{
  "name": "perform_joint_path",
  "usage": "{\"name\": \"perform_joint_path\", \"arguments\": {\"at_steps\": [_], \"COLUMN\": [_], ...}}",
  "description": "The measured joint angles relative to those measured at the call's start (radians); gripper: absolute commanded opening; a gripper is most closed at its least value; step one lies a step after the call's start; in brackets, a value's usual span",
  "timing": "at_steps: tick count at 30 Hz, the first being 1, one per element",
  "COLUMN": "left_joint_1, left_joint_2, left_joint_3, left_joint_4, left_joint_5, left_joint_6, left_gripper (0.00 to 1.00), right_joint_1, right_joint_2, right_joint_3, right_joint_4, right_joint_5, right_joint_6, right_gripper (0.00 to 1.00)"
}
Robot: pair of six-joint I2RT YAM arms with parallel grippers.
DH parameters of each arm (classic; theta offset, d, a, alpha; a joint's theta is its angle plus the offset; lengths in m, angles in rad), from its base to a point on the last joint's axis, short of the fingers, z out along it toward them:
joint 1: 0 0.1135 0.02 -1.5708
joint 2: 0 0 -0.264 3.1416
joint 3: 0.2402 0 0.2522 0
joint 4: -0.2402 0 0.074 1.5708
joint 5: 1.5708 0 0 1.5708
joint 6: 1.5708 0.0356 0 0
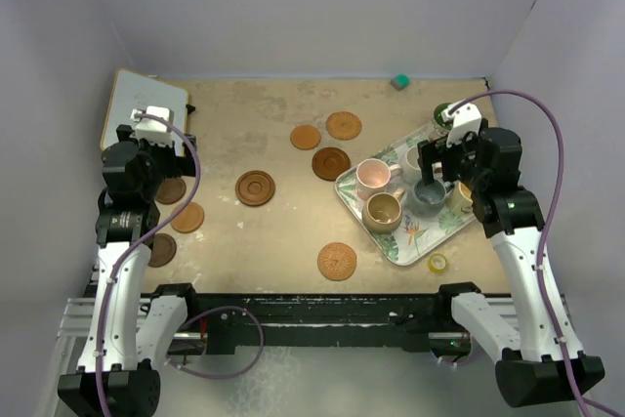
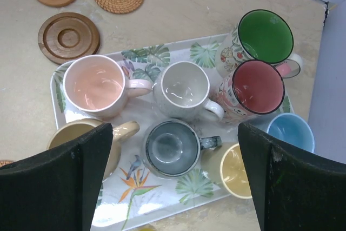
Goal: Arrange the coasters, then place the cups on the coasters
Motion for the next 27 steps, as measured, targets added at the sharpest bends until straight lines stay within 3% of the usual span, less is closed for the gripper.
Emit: {"name": "perform_joint_path", "arguments": {"at_steps": [27], "left_joint_1": [0.000], "left_joint_2": [-0.002], "left_joint_3": [-0.011], "left_joint_4": [0.001], "left_joint_5": [0.056], "left_joint_6": [0.033], "left_gripper": [0.99], "right_joint_1": [0.006], "right_joint_2": [-0.002], "right_joint_3": [-0.010], "right_joint_4": [-0.008], "right_joint_5": [-0.019], "right_joint_6": [-0.019], "right_gripper": [1.00]}}
